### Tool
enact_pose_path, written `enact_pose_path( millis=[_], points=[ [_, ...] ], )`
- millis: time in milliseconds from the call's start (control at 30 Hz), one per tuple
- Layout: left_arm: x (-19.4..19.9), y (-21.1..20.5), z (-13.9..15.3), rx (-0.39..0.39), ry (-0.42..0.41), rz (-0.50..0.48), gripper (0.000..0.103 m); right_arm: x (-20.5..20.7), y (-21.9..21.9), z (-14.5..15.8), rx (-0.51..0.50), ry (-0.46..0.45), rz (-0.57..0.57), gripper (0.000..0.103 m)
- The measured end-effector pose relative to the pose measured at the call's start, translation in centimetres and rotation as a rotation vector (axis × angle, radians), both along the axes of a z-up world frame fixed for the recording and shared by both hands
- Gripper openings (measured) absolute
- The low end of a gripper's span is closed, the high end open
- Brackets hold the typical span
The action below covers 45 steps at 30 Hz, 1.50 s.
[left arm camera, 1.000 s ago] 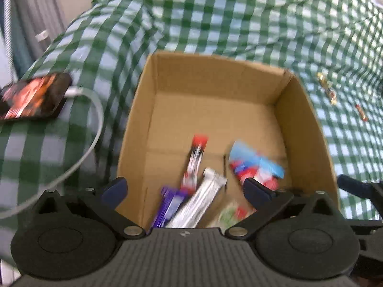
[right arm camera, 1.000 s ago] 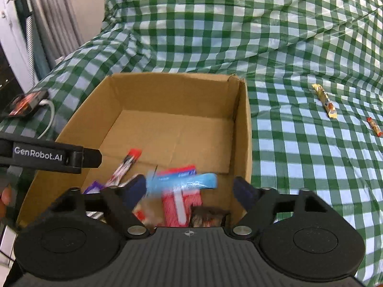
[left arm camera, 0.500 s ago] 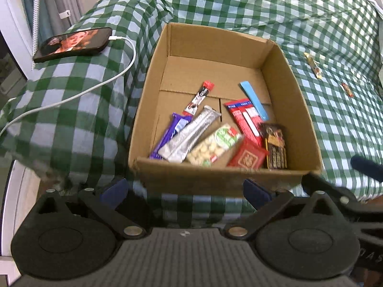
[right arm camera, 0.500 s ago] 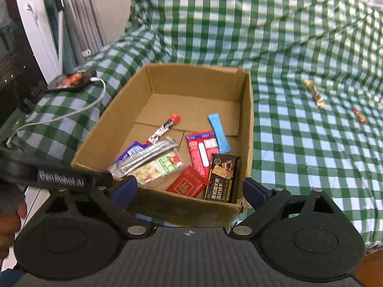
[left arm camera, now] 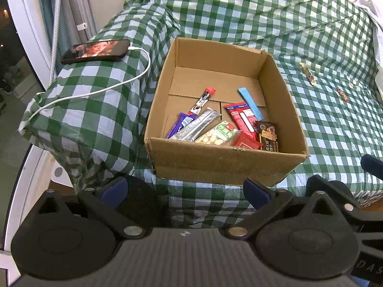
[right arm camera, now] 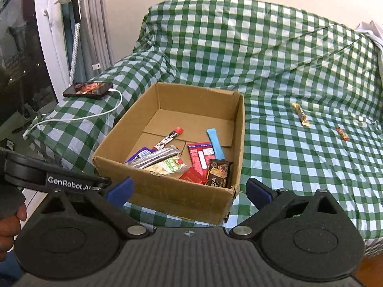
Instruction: Organize snacks
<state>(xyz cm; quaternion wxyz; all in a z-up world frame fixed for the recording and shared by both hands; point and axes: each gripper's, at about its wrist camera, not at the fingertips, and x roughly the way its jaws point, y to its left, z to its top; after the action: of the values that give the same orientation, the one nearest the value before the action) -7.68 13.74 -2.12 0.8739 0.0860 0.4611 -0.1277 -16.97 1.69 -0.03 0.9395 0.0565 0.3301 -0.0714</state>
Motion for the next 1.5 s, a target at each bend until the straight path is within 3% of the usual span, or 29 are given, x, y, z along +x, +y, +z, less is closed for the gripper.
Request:
enact_pose_path(
  millis=[600,1500],
  points=[
    [-2.4,0.2,1.4,-0.002,-0.042,-0.019,0.103,-3.2,0.4,0.8,-0.011,-0.053,-0.011,0.102],
    [-1.3,-2.0,-0.5,0.09,0.013,-0.046,0.103,-2.0,-1.6,-1.4,0.082,0.005,-0.027,0.102]
  ],
)
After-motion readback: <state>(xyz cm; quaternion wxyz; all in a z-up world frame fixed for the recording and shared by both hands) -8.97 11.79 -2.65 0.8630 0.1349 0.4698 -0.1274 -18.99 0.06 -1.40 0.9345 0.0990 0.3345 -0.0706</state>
